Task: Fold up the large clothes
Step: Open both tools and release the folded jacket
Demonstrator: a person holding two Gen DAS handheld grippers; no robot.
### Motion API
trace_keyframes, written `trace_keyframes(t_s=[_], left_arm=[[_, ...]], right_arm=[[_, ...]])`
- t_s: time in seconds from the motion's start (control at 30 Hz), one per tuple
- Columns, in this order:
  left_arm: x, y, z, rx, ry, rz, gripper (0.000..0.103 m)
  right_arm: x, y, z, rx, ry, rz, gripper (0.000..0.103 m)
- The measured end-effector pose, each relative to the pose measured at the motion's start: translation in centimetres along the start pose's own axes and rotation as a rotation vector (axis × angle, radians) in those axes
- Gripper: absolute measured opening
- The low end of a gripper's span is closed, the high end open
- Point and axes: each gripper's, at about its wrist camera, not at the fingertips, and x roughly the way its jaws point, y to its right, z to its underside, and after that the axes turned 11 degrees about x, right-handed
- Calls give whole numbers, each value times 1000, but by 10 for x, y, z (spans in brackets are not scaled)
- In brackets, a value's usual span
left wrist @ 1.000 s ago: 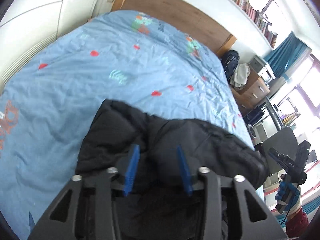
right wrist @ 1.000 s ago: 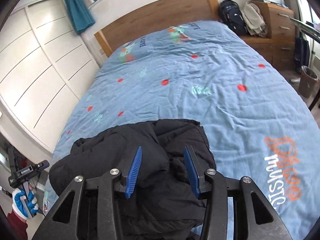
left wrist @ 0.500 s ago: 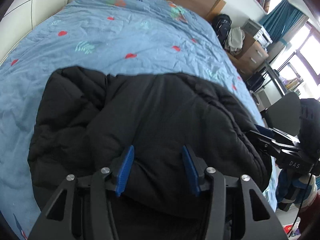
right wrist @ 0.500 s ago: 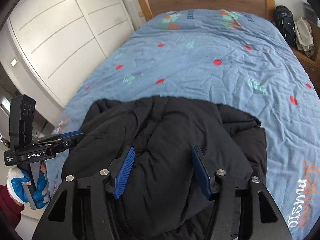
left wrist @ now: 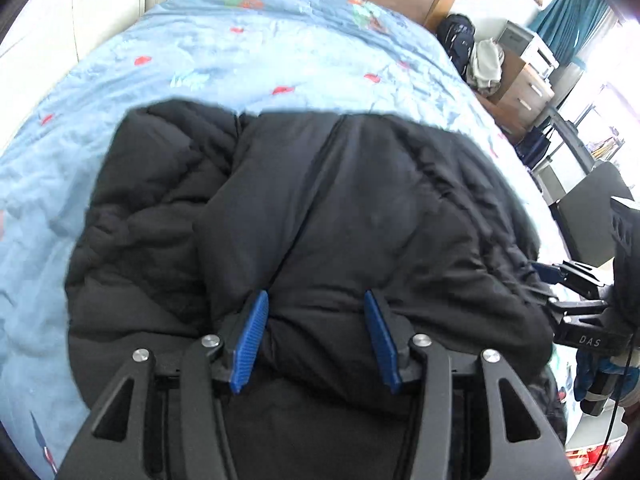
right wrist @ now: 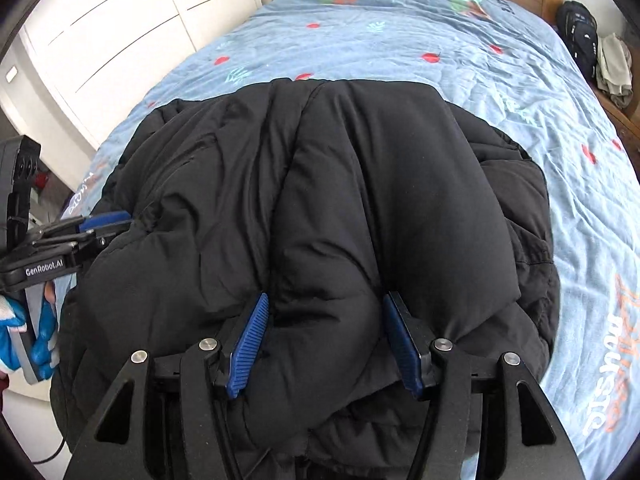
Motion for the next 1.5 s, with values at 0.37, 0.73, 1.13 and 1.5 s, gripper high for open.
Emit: trace_keyframes(t_s=[0.37, 0.73, 1.13, 1.5], left_arm=[[-7, 59, -24, 136, 82, 83, 55], [40, 67, 17, 224, 155, 34, 59], [38, 68, 38, 220, 246, 12, 59], [34, 72, 48, 222, 253, -22, 60]], right_arm=[[-29, 1, -34, 3, 128, 4, 63], [16, 19, 3, -43, 211, 9, 68], [17, 15, 25, -73, 307, 41, 69], [15, 15, 38, -61, 301, 46, 69]])
